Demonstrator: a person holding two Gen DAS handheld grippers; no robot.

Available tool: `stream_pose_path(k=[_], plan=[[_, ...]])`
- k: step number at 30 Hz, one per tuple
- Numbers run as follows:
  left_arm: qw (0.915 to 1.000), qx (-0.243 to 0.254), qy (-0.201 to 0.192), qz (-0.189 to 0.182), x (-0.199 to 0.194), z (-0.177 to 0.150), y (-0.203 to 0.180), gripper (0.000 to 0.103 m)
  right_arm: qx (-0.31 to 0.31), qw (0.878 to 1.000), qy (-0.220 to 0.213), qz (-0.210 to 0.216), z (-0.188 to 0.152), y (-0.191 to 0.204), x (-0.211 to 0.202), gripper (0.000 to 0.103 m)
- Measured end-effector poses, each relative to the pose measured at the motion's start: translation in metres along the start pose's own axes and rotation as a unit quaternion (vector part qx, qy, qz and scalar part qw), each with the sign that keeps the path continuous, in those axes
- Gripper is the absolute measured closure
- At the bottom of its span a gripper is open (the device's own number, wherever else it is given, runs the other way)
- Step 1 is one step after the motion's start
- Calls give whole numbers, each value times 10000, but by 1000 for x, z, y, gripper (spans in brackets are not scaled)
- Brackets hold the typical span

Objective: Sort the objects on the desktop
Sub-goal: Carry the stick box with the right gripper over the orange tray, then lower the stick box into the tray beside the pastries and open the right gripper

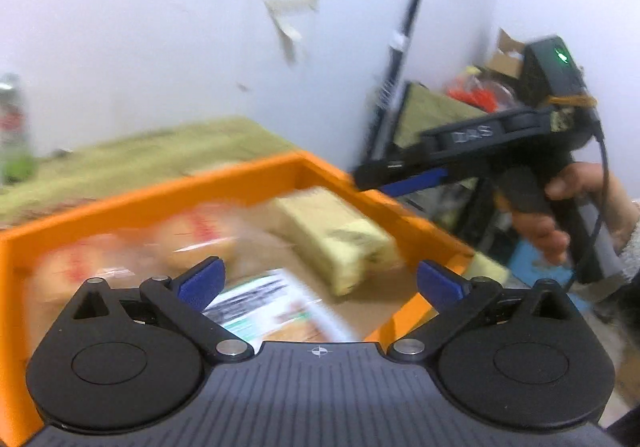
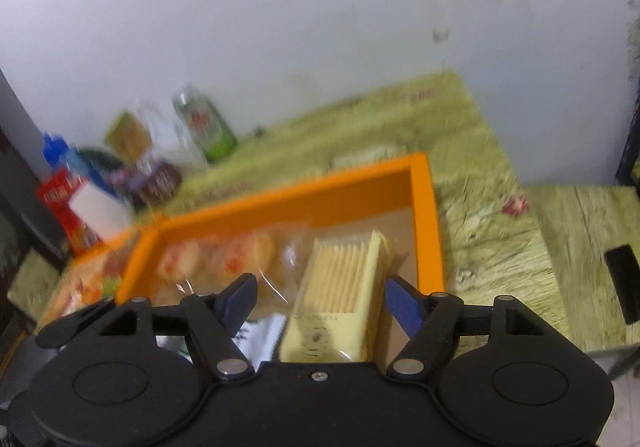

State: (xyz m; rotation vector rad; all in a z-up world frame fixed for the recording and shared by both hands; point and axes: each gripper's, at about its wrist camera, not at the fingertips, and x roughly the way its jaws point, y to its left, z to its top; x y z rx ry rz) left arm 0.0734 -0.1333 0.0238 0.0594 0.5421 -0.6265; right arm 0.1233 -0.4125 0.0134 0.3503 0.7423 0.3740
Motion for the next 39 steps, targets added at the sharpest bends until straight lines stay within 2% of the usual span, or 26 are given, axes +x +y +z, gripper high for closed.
stream_pose_path(k=[2,5,9,16,19,21,22,26,39], plan=[[9995,45,-117,297,-18,-15,9,0,-161,9997,-146,-135,-6,8,-2,33],[9984,-75,-218,511,-32,-32,23,0,-456,9978,-182,-436,-12,20,3,33],[9978,-352,-389,409,-33,-47,44,0,-541,9957,130,-735,-8,28,24,33],[9967,-363,-527,501,-45,-61,55,0,-786,9868,669,-1249,5,39,59,32],[9966,-489,-509,434,-43,-66,64,0,-857,9823,889,-1406,6,39,74,33],[9965,-559,-473,404,-42,-68,68,0,-880,9796,1024,-1491,5,38,83,42],[9965,-568,-464,402,-41,-69,69,0,-874,9786,1078,-1517,4,37,87,45],[9963,-566,-479,431,-40,-71,75,0,-836,9777,1158,-1543,5,35,92,48],[9966,-535,-495,383,-43,-72,76,0,-925,9775,1167,-1494,0,38,89,48]])
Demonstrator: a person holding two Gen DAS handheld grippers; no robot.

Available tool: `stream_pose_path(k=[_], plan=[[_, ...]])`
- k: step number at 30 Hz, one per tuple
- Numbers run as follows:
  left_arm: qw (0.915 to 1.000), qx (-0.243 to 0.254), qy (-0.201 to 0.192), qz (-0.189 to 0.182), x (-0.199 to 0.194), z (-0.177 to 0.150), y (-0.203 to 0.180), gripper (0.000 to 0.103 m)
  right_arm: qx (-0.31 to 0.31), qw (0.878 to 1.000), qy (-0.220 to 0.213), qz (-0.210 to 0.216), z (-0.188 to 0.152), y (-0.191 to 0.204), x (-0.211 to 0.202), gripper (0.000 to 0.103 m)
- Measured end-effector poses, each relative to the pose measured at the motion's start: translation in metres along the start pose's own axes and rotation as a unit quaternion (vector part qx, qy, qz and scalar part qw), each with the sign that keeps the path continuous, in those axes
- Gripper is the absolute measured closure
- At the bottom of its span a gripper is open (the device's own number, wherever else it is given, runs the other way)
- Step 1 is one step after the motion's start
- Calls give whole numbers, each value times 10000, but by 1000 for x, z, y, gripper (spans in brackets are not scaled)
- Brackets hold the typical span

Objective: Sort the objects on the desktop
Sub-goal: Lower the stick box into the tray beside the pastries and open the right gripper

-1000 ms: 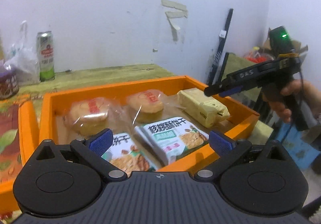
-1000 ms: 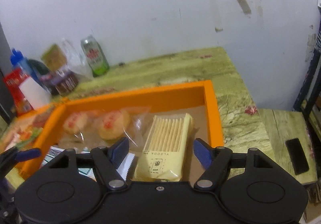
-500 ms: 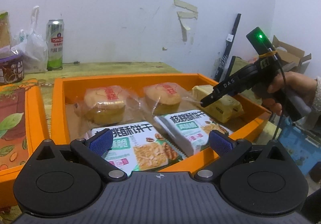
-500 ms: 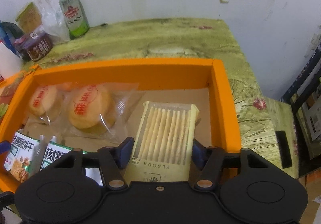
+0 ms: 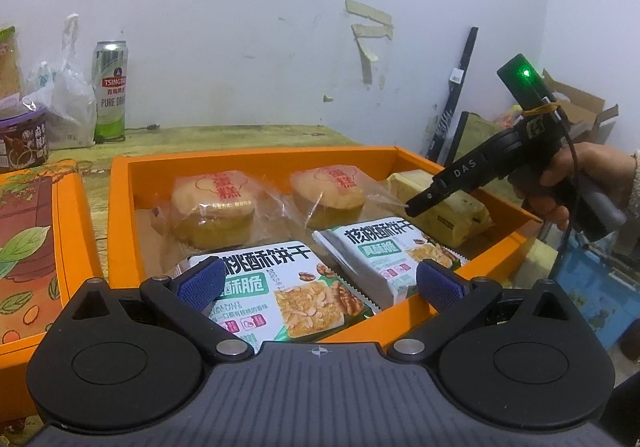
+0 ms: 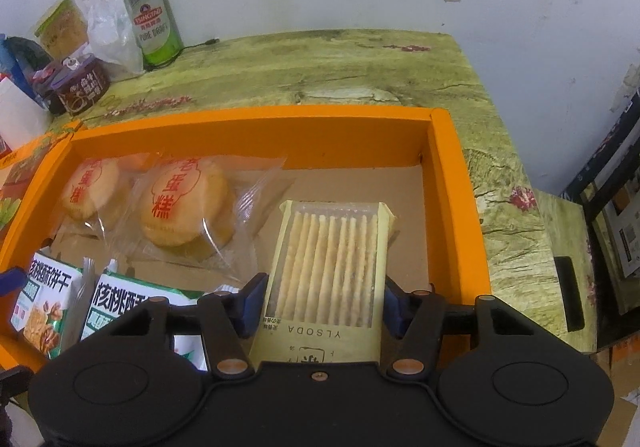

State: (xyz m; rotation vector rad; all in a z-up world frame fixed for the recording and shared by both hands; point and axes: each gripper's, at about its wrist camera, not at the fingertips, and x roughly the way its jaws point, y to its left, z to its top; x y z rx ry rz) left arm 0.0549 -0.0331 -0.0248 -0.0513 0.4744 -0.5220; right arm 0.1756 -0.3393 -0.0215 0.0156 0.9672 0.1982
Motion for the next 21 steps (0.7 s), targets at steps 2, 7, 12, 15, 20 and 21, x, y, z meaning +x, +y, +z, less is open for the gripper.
stream_pose_path(k=[2,7,12,15,20,21], plan=[[10000,-19,12,0,0,0,0,0,-21,10000,-65,-12,1,0,1,48],[10000,-9,41,52,1,-1,-1,0,-31,9998,-190,-9,2,-1,5,48],[9999,-13,58,119,1,-1,-3,0,85,9996,-271,-31,0,-4,2,36],[9998,-13,65,167,0,-1,-3,0,227,9986,-471,-26,-4,-8,-9,32],[9998,-19,78,189,-2,0,-4,0,375,9968,-706,-6,-15,-13,-27,32],[9998,-20,85,194,-2,0,-4,0,393,9967,-705,-11,-18,-14,-28,34]])
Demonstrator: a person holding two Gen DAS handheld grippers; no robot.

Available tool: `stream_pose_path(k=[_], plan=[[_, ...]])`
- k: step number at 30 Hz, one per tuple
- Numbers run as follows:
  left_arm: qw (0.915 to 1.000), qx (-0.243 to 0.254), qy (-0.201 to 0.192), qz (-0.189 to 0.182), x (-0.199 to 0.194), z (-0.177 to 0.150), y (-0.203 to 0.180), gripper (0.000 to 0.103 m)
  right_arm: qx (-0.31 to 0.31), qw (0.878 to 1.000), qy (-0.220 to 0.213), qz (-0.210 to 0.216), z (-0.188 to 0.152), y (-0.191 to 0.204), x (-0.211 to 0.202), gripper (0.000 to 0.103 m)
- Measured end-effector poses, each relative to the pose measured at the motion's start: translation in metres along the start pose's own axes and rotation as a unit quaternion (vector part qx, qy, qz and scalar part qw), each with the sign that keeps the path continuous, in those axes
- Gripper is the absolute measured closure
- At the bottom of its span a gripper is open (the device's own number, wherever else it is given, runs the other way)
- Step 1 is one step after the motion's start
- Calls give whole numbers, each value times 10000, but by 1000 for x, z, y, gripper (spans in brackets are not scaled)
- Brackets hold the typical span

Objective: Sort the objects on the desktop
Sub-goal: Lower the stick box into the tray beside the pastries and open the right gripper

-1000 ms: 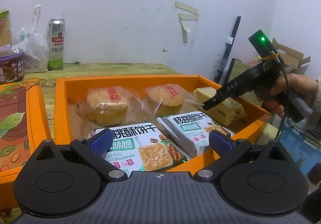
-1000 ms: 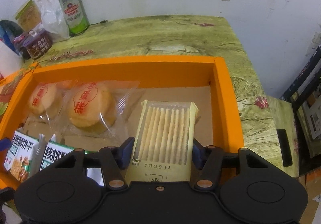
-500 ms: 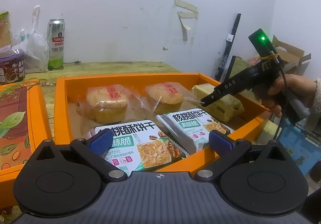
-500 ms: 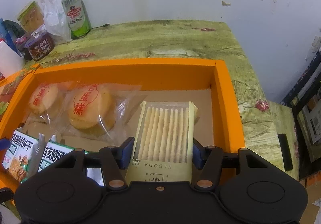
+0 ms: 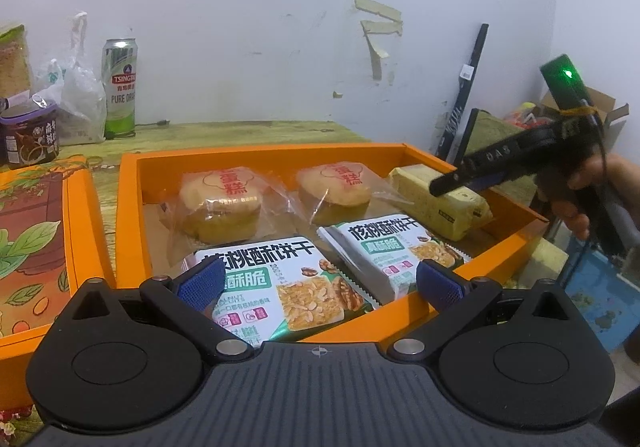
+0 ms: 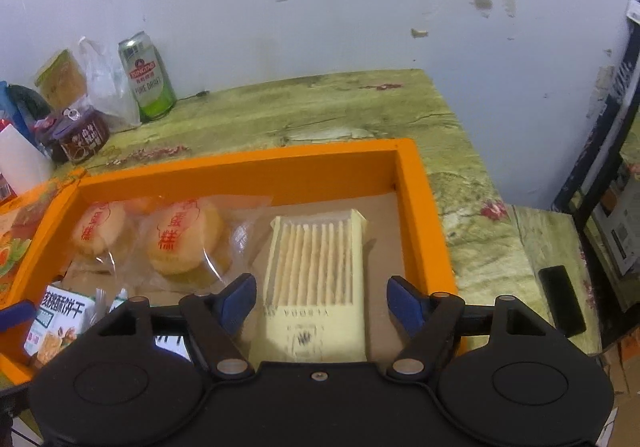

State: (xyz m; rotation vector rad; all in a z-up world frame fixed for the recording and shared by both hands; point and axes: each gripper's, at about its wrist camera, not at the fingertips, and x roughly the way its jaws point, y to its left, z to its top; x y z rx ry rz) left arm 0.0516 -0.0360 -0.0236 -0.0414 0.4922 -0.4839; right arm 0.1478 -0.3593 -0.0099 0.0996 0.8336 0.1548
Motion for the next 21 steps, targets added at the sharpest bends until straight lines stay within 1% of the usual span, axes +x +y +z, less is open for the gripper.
stream_pose_path(k=[1,5,6,14,21], plan=[[10000,3,11,5,0,0,0,0,19,10000,0,7,-2,-1,-1,35],[10000,-9,42,27,1,1,-1,0,124,9998,-20,132,-7,-4,-1,48],[10000,-8,46,36,1,1,-2,0,143,9998,-15,157,-8,-4,-1,49],[9999,-33,74,113,1,1,-4,0,368,9988,-78,316,-14,-5,1,49],[9999,-18,85,124,0,1,-6,0,316,9990,-140,266,-16,-1,1,49]])
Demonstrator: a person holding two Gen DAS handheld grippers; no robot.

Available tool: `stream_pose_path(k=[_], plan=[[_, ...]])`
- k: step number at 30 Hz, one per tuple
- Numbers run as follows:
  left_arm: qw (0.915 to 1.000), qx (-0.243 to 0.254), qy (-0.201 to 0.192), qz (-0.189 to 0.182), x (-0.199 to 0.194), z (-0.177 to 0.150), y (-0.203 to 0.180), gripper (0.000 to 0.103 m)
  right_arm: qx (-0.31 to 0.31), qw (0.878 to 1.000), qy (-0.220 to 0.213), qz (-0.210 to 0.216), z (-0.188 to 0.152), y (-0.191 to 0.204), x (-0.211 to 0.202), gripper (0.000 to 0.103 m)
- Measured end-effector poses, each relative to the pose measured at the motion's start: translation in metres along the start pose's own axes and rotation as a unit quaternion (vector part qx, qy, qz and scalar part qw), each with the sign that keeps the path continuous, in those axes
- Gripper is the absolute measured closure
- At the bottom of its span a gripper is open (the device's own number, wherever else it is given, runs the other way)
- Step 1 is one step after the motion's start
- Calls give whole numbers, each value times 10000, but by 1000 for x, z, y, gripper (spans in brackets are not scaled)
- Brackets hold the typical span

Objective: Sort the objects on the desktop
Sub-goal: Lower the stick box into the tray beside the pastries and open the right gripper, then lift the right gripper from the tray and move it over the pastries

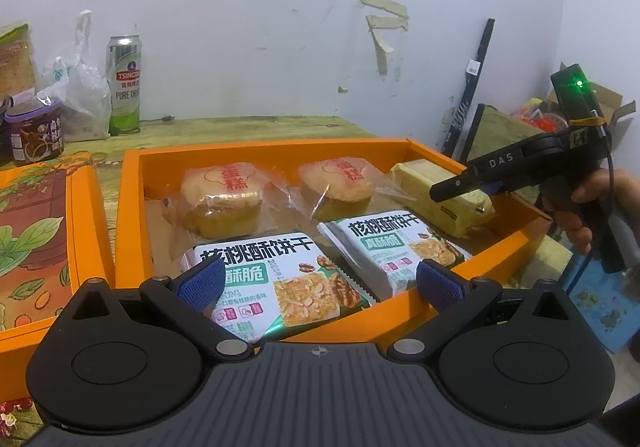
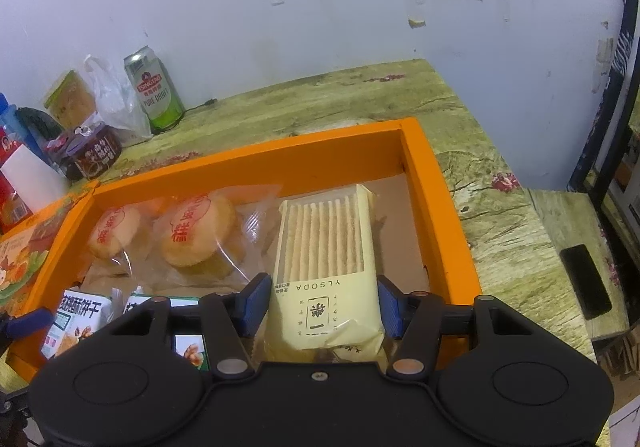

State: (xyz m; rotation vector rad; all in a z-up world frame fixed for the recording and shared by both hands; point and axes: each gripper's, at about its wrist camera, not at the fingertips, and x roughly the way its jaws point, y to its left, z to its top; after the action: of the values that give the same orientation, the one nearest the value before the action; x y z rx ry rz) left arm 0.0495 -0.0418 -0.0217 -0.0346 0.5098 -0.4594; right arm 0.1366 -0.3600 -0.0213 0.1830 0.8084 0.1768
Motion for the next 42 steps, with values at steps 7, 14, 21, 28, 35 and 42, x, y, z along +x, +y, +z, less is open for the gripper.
stream_pose_path(k=[7,14,21,28,35,42], plan=[[10000,-8,15,26,-1,0,-1,0,-152,9994,-148,-283,0,5,-9,33],[10000,-35,5,-12,-2,0,1,0,-549,9935,-958,-293,20,28,-47,16],[10000,-16,-18,-74,-3,-1,2,0,-1456,9814,-672,-1055,18,48,-2,20],[9999,0,-23,-119,1,0,5,0,-1120,9893,-23,-936,12,28,19,42],[9999,-6,-14,-106,1,0,4,0,-926,9911,-102,-957,12,20,21,50],[10000,-10,2,-74,0,0,3,0,-736,9927,-149,-943,11,16,19,50]])
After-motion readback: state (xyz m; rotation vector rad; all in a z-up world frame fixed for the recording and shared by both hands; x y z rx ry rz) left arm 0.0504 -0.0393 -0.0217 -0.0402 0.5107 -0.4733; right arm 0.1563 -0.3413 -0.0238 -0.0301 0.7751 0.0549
